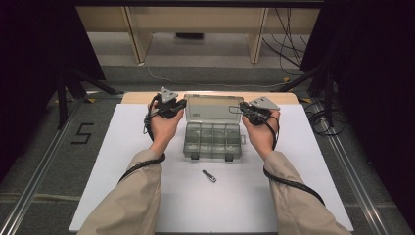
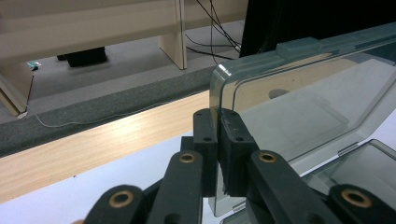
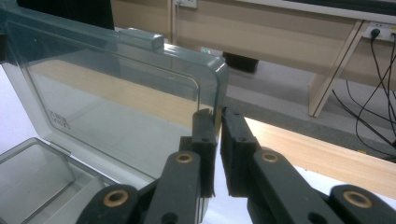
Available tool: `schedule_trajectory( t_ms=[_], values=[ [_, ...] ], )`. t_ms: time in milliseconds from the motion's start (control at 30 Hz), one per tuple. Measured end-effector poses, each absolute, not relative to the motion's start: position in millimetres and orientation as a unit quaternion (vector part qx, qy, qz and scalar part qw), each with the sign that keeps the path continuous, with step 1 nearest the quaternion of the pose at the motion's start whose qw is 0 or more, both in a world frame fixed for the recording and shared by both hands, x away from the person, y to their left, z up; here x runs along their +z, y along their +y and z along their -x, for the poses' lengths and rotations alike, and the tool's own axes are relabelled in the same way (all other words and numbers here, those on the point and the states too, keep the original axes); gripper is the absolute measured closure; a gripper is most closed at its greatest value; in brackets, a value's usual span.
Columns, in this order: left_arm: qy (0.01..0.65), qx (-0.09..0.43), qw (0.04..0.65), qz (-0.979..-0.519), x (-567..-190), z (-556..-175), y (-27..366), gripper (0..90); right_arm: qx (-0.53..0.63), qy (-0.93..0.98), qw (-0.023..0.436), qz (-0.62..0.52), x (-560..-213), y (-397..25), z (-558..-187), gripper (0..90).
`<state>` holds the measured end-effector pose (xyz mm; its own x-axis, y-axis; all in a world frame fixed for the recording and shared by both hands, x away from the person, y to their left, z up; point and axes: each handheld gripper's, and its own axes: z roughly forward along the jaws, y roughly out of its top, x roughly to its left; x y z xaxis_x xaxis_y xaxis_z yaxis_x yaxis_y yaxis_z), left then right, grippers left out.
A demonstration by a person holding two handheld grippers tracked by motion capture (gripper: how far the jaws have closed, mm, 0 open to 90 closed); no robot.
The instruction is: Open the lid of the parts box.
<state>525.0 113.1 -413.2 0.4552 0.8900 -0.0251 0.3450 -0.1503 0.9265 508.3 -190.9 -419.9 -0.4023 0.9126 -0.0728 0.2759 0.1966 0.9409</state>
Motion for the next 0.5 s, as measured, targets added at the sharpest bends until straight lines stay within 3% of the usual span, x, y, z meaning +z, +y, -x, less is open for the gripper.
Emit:
schedule_trajectory(
  t_ms=[500],
  values=[
    [0.441,0.283,0.482,-0.702,-420.9,-528.6,112.1,85.0,0.466,0.694,0.339,-0.431,-424.3,-191.1,-513.3,84.8]
  ],
)
